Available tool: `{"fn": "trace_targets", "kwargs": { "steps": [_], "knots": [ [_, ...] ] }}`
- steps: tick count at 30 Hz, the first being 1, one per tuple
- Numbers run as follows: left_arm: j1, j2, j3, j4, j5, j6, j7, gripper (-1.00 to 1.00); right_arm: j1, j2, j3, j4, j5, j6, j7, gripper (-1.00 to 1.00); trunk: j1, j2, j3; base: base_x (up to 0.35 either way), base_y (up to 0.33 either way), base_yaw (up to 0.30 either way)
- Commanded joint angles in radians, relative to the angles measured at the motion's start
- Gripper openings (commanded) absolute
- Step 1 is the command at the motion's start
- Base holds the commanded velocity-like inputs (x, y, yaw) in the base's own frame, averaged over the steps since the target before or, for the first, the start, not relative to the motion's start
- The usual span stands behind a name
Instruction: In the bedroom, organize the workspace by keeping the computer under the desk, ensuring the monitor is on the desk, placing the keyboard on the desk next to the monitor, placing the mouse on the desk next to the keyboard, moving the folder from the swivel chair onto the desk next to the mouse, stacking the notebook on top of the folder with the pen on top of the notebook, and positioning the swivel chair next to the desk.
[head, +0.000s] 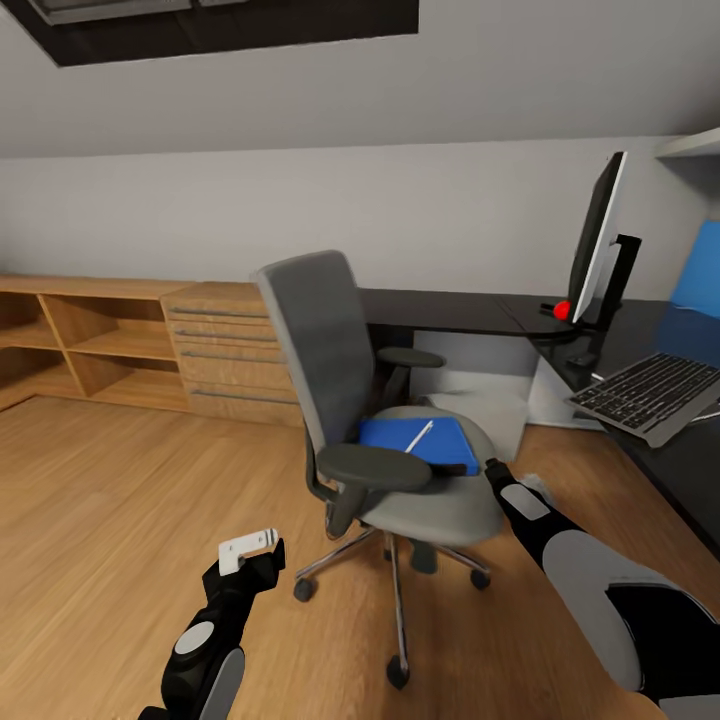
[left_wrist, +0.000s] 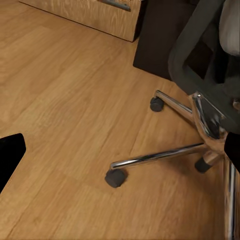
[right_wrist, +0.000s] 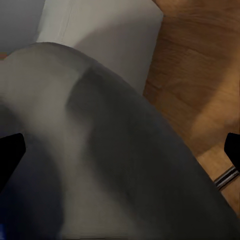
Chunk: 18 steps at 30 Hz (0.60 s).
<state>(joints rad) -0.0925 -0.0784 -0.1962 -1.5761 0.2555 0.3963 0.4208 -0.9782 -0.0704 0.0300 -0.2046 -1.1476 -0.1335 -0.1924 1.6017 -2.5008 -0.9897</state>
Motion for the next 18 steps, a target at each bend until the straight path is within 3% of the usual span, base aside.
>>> {"fn": "trace_targets", "kwargs": {
  "steps": [1, 11, 18],
  "knots": [
    [-0.001, 0.000, -0.002, -0.001, 0.010, 0.002, 0.009, 1.00, 0.001, 0.001, -0.002, 0.007, -0.023, -0.003, -0.004, 1.00, 0.000, 0.000, -0.001, 0.000, 0.000, 0.225],
    [-0.001, 0.000, -0.002, -0.001, 0.010, 0.002, 0.009, 1.00, 0.001, 0.004, -0.001, 0.007, -0.021, -0.005, -0.002, 1.00, 0.000, 0.000, 0.000, 0.000, 0.000, 0.040],
    [-0.001, 0.000, -0.002, -0.001, 0.010, 0.002, 0.009, 1.00, 0.001, 0.004, -0.001, 0.007, -0.021, -0.005, -0.002, 1.00, 0.000, 0.000, 0.006, 0.000, 0.000, 0.164]
  ]
}}
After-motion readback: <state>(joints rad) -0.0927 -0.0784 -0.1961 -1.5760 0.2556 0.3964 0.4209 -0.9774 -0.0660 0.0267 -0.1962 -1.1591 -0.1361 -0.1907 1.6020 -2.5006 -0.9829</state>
